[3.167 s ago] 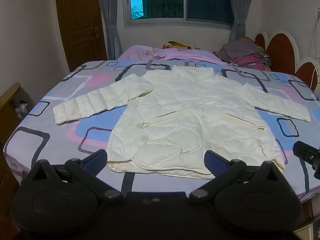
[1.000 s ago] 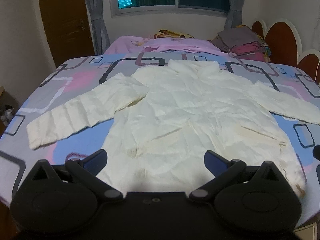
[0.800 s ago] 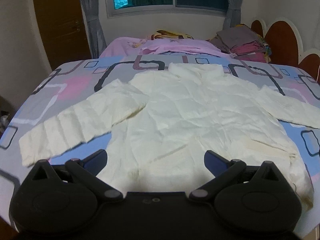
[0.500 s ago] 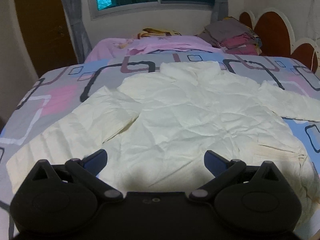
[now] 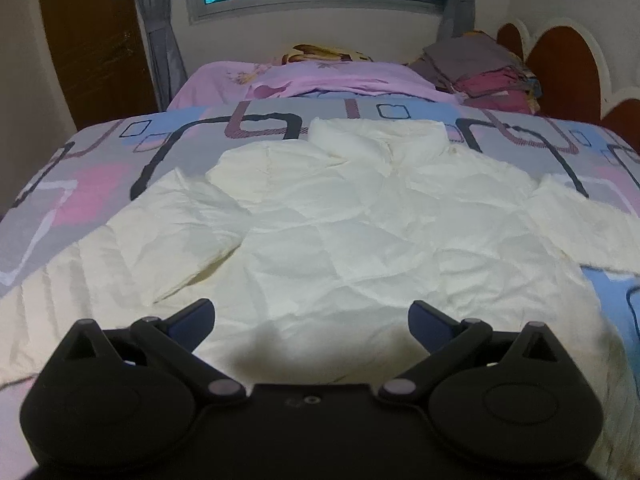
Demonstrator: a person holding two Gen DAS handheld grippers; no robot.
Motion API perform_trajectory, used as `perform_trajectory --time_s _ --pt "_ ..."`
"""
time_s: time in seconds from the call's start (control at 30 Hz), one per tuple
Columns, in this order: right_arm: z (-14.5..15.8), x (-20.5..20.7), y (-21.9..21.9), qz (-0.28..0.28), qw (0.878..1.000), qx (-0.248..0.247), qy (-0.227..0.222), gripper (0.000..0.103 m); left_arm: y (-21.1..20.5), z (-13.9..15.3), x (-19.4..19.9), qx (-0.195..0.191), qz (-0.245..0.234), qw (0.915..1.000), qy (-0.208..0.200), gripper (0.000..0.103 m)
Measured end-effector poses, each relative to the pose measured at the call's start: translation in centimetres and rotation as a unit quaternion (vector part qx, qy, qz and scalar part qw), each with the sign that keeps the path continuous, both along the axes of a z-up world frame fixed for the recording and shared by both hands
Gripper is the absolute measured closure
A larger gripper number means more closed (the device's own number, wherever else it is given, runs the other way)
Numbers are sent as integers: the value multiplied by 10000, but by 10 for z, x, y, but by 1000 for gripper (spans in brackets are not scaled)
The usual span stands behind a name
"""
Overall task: Fold large clothes
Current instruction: 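Move the right tool to the sleeve end and close on it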
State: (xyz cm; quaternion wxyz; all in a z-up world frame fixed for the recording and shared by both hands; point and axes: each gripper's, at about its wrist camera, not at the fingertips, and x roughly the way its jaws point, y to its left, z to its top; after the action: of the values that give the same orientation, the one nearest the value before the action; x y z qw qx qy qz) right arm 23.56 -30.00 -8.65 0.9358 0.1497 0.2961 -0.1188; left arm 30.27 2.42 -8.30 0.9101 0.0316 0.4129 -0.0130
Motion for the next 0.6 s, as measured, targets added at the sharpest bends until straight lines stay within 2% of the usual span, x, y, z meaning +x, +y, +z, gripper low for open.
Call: perform_trajectory --time_s 0.13,0.2,0.53,0.57,0.6 --pt "-13 15 -44 -117 9999 -47 40 1 -26 -12 10 111 -49 9999 -32 0" --pt "-22 24 -68 -175 9997 14 157 23 -37 -16 15 123 -47 9999 27 0" --pt "-68 48 -178 -964 9930 305 612 23 -78 -30 36 311 45 9995 59 0" --pt "-72 50 -185 -1035 9920 324 653 24 -79 -30 38 312 58 9995 58 0" --pt "-76 52 -194 -1109 9908 361 687 29 -81 -30 40 296 48 9995 49 1"
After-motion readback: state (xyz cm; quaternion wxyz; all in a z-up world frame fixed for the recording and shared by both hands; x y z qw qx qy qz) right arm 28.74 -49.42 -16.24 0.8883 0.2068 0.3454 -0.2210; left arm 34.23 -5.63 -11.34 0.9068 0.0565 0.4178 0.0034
